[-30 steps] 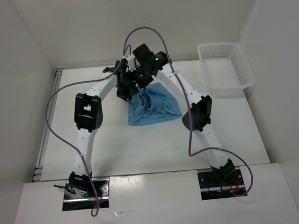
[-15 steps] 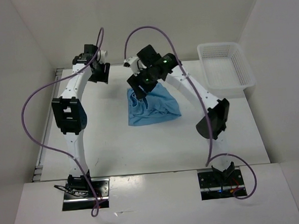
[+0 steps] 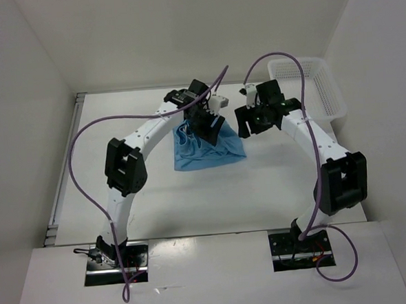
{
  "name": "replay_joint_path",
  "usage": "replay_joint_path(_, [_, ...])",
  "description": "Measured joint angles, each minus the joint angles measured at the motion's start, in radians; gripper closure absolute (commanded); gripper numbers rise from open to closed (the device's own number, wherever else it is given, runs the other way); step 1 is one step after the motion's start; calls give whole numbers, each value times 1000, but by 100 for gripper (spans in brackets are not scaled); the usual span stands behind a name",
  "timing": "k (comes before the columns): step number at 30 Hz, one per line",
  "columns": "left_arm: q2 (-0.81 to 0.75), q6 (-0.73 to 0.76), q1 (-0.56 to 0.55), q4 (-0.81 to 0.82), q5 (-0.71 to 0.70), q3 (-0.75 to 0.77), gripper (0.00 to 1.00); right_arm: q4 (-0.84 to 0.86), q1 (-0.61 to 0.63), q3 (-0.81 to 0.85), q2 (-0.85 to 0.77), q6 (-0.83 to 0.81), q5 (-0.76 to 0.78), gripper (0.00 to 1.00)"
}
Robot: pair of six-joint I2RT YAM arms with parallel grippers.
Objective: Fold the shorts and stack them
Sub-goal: Fold the shorts
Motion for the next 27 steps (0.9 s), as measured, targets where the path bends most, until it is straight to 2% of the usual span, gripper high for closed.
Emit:
replay_joint_path(3, [67,-1,21,-1,-47,-28,25,20,-35,-45,19,-5,-20,28])
replay_joint_path(7, [79,-1,26,-1,-103,-46,25,63,-62,-85,19,-7,-44,28])
replay_joint_path(10, [68,-1,5,16,-133,-59,25,76,-63,-105,19,-10,-62,28])
replay_joint_path(18, [-36,0,-18,26,-203,-225,28,86,-63,-138,19,-22,-82,28])
replay_joint_path(27, [-46,0,-1,27,-197,-227,28,86,-63,-145,19,-33,-91,28])
